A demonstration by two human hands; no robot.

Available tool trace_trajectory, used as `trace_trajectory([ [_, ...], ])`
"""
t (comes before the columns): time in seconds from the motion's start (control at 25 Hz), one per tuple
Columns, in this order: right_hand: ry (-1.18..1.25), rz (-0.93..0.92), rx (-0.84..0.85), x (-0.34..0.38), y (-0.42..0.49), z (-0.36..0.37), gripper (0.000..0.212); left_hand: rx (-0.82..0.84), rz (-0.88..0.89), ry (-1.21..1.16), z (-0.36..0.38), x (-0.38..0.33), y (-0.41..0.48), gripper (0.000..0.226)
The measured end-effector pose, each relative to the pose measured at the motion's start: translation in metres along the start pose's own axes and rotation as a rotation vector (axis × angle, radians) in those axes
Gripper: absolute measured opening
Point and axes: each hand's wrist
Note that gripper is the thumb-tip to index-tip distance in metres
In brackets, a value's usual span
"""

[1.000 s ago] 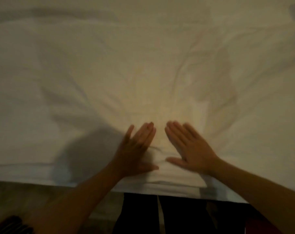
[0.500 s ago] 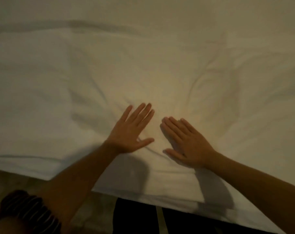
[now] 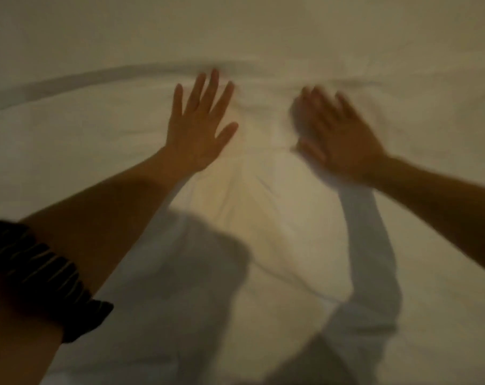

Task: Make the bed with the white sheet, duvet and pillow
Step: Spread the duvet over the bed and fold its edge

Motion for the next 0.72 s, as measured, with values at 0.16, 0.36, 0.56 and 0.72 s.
trace_trajectory([
  [0.16, -0.005, -0.061, -0.001, 0.038, -0.010, 0.013, 0.069, 0.069, 0.361, -0.016, 0.010, 0.004, -0.026, 0.073],
  [0.36, -0.011, 0.147, 0.006, 0.056, 0.009, -0.001, 0.064, 0.032, 0.123, -0.019, 0.009, -0.016, -0.021, 0.069],
  [0.56, 0.020, -0.020, 0.069, 0.145, -0.129, -0.002, 0.078, -0.021, 0.242, -0.220, 0.028, -0.076, -0.185, 0.073],
  [0.72, 0.038, -0.105, 0.064, 0.167, -0.176, -0.013, 0.086, 0.046, 0.233, -0.186, 0.030, -0.108, -0.254, 0.074],
])
Point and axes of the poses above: each hand's wrist, its own y-axis towards the middle knuckle, its own z-axis out of the palm, x = y × z, and after that the axes turned 10 degrees about -y, right-handed
